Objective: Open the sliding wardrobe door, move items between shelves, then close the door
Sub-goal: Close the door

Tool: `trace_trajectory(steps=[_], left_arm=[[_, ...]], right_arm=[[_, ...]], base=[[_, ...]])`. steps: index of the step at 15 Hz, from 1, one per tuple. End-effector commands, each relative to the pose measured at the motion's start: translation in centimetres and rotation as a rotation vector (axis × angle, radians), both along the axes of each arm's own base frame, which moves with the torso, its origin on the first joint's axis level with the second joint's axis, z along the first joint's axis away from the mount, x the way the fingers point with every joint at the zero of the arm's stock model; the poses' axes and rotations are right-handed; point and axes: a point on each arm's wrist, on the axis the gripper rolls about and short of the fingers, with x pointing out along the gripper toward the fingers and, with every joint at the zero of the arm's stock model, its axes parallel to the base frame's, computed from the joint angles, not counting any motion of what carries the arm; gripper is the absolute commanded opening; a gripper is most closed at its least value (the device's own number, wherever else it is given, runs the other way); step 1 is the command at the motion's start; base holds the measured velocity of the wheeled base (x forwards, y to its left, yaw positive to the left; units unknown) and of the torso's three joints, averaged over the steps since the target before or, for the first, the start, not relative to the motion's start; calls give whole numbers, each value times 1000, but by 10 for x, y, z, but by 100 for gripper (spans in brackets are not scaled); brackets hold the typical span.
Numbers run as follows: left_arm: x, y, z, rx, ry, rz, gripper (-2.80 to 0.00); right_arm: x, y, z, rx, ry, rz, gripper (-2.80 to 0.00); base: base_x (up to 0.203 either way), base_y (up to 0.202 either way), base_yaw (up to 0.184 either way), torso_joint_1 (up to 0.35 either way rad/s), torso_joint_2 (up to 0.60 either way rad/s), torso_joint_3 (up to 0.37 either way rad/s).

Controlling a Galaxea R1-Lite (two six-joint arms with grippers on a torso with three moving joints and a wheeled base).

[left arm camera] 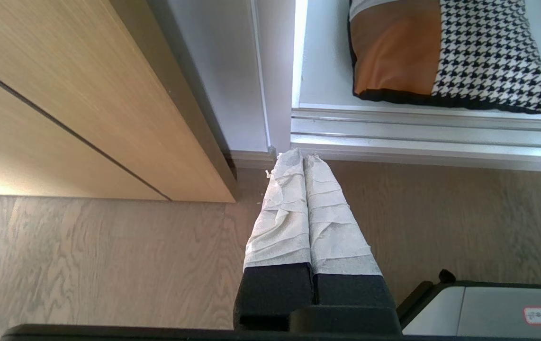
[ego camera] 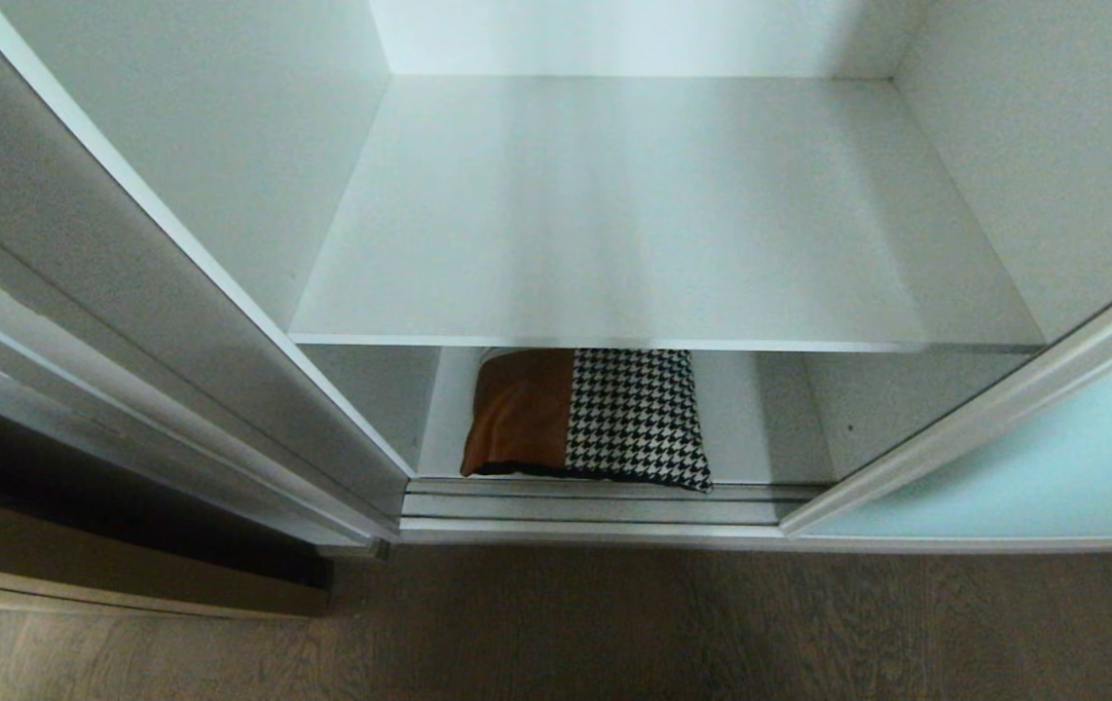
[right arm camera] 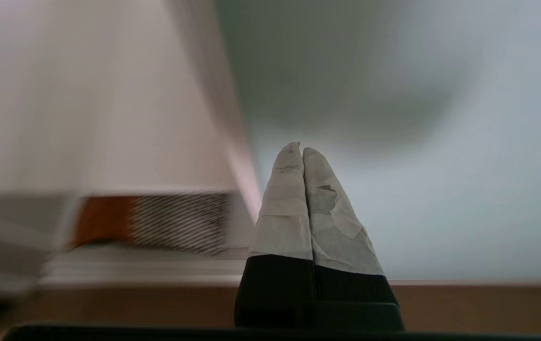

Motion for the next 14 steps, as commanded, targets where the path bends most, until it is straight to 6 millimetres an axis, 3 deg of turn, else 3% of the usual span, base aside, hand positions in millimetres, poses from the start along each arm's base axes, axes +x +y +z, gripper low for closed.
trace_trajectory(steps=[1, 7, 14], left_arm=[[0, 0, 0, 0, 0, 0, -280], [0, 0, 0, 0, 0, 0, -280], [0, 0, 0, 0, 0, 0, -280]], right_arm=[[-22, 21, -4, -27, -16, 120, -280], [-48, 45, -19, -37, 43, 456, -280], [-69, 57, -22, -75, -2, 467, -280]], base=[[0, 0, 0, 0, 0, 0], [0, 0, 0, 0, 0, 0], [0, 0, 0, 0, 0, 0]])
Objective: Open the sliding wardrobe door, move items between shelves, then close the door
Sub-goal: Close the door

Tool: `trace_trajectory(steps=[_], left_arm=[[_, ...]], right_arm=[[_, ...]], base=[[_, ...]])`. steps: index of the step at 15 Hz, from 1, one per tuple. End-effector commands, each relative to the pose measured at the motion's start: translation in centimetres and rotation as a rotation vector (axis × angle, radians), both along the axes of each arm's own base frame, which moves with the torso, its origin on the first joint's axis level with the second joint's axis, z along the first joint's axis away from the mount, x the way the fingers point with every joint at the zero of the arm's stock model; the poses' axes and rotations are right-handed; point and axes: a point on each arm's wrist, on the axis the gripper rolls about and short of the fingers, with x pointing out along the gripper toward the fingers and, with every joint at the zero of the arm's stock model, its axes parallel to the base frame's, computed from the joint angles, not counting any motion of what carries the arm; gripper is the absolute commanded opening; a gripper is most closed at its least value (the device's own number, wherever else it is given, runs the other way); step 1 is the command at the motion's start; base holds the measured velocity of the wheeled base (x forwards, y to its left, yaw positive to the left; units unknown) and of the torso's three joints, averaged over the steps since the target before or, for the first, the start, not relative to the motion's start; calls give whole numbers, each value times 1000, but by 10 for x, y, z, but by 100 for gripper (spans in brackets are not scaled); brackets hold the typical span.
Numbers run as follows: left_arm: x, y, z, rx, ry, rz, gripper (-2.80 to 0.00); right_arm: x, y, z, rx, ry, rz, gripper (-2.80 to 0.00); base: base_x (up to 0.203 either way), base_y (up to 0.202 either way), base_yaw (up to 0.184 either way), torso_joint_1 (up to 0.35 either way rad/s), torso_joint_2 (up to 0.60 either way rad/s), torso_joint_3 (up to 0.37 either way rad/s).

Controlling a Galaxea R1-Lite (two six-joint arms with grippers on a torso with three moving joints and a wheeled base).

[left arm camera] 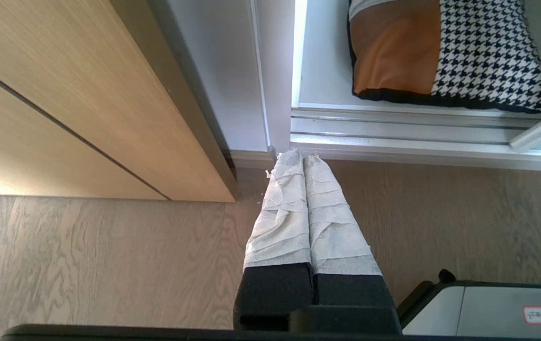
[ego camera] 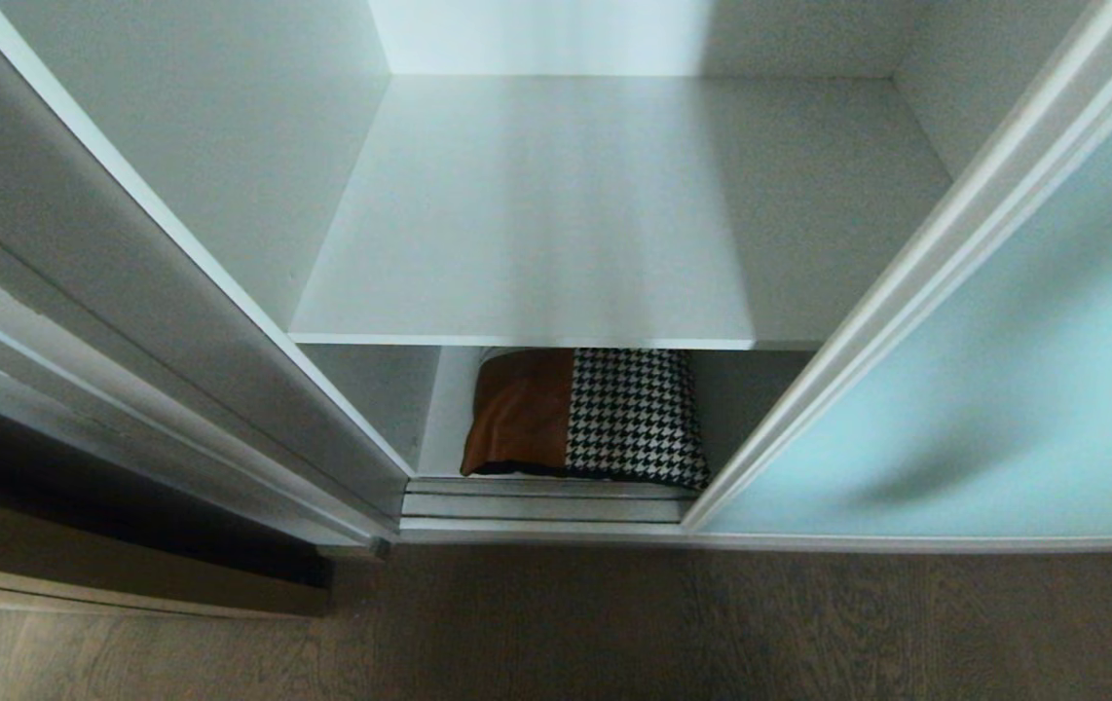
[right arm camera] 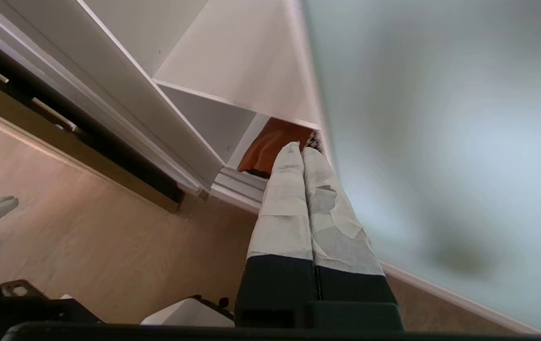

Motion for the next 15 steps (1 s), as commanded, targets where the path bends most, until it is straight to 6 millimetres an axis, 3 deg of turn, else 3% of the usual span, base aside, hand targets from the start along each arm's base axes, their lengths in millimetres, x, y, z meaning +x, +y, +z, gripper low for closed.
trace_trajectory(steps=[1, 9, 12, 15], left_arm=[[0, 0, 0, 0, 0, 0, -280], [0, 0, 0, 0, 0, 0, -280], [0, 0, 0, 0, -1, 0, -280], [0, 0, 0, 0, 0, 0, -280]], right_arm=[[-5, 1, 1, 1, -22, -45, -280], [-17, -4, 31, 21, -214, -597, -280], [-2, -10, 37, -20, -239, -872, -280], [11, -16, 41, -29, -226, -1002, -280]], base=[[0, 0, 0, 0, 0, 0], [0, 0, 0, 0, 0, 0], [0, 0, 0, 0, 0, 0], [0, 0, 0, 0, 0, 0]])
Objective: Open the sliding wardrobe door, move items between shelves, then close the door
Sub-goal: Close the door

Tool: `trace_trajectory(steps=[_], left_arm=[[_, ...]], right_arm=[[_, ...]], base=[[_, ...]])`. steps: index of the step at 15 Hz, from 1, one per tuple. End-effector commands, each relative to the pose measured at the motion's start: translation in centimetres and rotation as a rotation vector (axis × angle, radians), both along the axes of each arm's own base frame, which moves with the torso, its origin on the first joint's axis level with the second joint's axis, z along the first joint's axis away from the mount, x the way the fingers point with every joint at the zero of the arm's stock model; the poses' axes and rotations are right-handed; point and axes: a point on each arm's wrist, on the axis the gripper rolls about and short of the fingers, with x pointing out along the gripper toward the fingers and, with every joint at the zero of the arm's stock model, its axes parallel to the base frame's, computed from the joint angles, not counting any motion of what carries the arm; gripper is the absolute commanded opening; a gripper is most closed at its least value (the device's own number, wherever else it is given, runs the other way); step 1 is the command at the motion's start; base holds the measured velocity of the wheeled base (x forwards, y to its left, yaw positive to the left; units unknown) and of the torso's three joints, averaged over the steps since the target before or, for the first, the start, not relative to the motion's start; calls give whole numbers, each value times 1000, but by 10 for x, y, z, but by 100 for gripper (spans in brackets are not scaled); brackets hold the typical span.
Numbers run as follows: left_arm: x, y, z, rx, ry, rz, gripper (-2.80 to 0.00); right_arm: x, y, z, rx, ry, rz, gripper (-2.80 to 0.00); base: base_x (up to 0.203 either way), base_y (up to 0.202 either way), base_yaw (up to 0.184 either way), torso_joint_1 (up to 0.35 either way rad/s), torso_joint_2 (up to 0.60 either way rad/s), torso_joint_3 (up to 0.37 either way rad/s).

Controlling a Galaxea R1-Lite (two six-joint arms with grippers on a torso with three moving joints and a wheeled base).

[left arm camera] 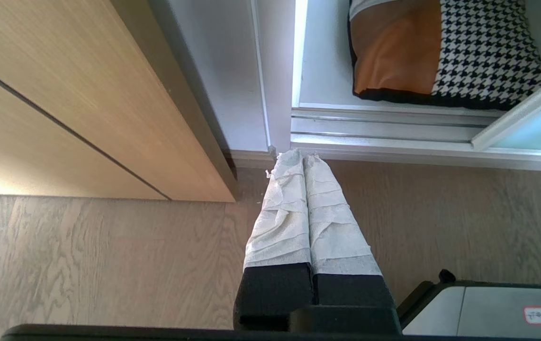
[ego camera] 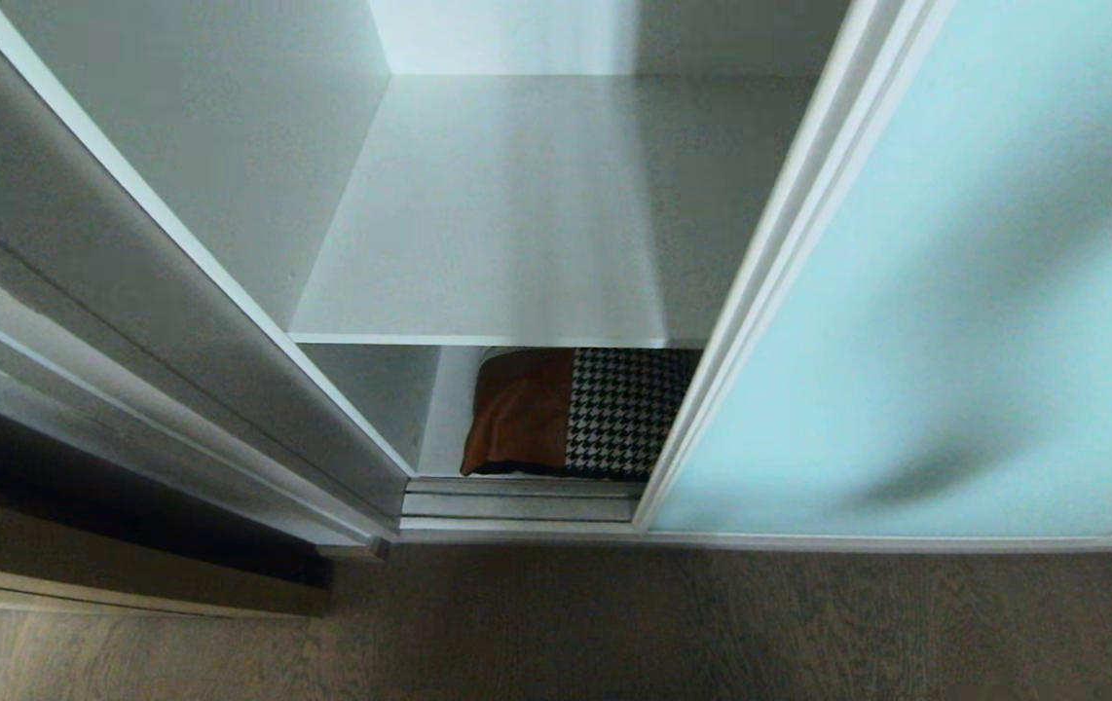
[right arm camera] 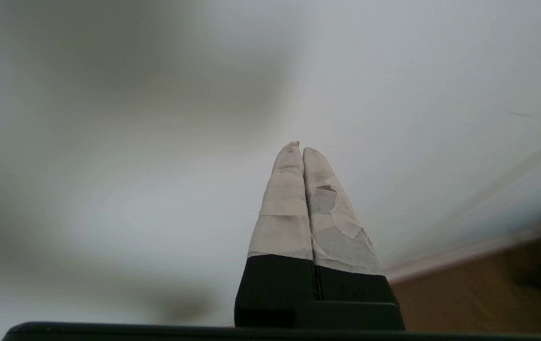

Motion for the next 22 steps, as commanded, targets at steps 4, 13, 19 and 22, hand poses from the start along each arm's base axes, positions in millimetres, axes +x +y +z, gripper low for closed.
trace_trajectory(steps=[4, 13, 19, 22], left_arm=[[0, 0, 0, 0, -2, 0, -280], [0, 0, 0, 0, 0, 0, -280], [0, 0, 0, 0, 0, 0, -280], [0, 0, 0, 0, 0, 0, -280]], right_arm=[[27, -20, 5, 47, 38, -229, -280], [52, -57, 13, 107, 117, -220, -280], [56, -52, 13, 79, 160, 69, -280], [61, -52, 10, 89, 184, 226, -280]], base=[[0, 0, 0, 0, 0, 0], [0, 0, 0, 0, 0, 0], [0, 0, 0, 0, 0, 0], [0, 0, 0, 0, 0, 0]])
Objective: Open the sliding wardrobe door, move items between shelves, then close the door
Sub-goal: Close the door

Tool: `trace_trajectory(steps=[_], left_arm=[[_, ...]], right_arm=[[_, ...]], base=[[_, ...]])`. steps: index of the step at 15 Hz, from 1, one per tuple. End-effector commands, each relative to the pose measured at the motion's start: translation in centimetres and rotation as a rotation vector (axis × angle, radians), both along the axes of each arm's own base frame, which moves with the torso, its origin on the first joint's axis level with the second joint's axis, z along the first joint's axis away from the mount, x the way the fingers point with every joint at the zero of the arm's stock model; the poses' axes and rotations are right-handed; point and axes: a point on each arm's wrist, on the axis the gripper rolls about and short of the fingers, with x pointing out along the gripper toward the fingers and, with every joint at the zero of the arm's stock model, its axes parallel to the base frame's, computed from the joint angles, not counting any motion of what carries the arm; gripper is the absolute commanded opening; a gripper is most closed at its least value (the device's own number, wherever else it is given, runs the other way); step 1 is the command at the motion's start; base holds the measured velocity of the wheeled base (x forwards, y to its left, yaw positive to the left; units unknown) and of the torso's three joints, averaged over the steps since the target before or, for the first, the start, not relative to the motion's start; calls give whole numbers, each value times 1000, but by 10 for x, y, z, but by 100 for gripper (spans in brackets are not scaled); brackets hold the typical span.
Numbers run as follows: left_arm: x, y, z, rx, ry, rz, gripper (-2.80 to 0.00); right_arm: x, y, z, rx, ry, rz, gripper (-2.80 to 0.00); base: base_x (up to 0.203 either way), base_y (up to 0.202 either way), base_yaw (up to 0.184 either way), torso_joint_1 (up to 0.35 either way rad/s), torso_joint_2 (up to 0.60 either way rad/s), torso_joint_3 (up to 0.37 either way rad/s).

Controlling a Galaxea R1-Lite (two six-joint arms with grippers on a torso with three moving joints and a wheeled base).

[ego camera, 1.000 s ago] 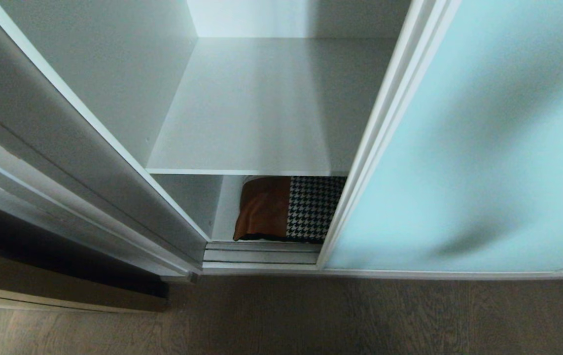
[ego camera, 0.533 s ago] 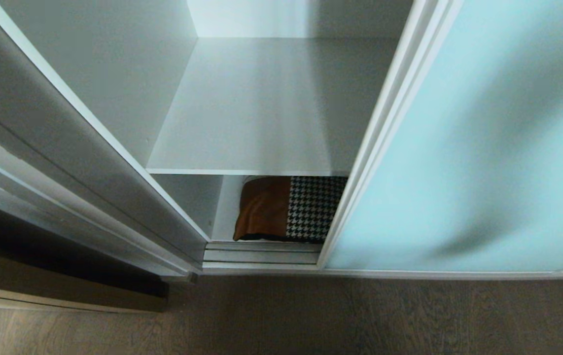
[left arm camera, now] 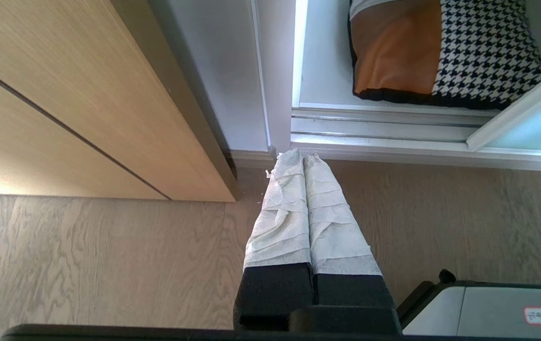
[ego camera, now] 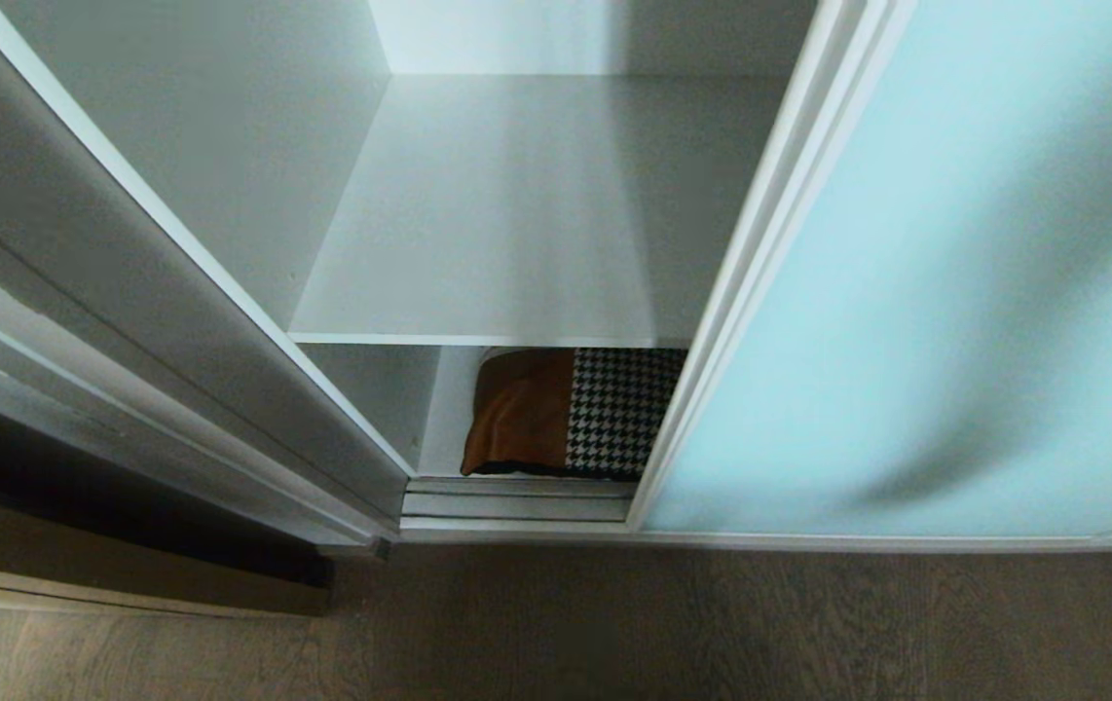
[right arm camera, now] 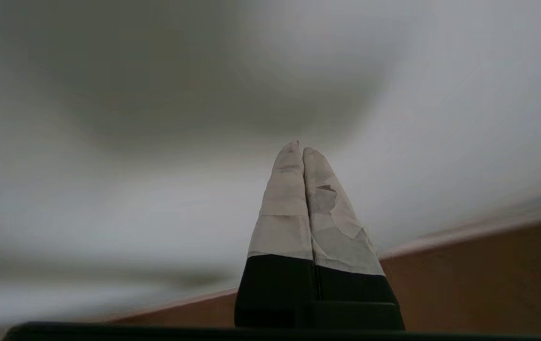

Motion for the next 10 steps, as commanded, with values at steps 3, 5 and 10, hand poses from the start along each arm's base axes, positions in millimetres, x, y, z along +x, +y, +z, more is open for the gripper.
trace_trajectory(steps=[3, 5, 10], left_arm=[[0, 0, 0, 0, 0, 0, -280], [0, 0, 0, 0, 0, 0, -280], [0, 0, 0, 0, 0, 0, -280]], right_arm=[[9, 1, -2, 36, 35, 220, -280], [10, 5, -5, 50, 52, 320, -280], [-4, 19, -13, 56, 100, 601, -280]], base=[[0, 0, 0, 0, 0, 0], [0, 0, 0, 0, 0, 0], [0, 0, 0, 0, 0, 0]])
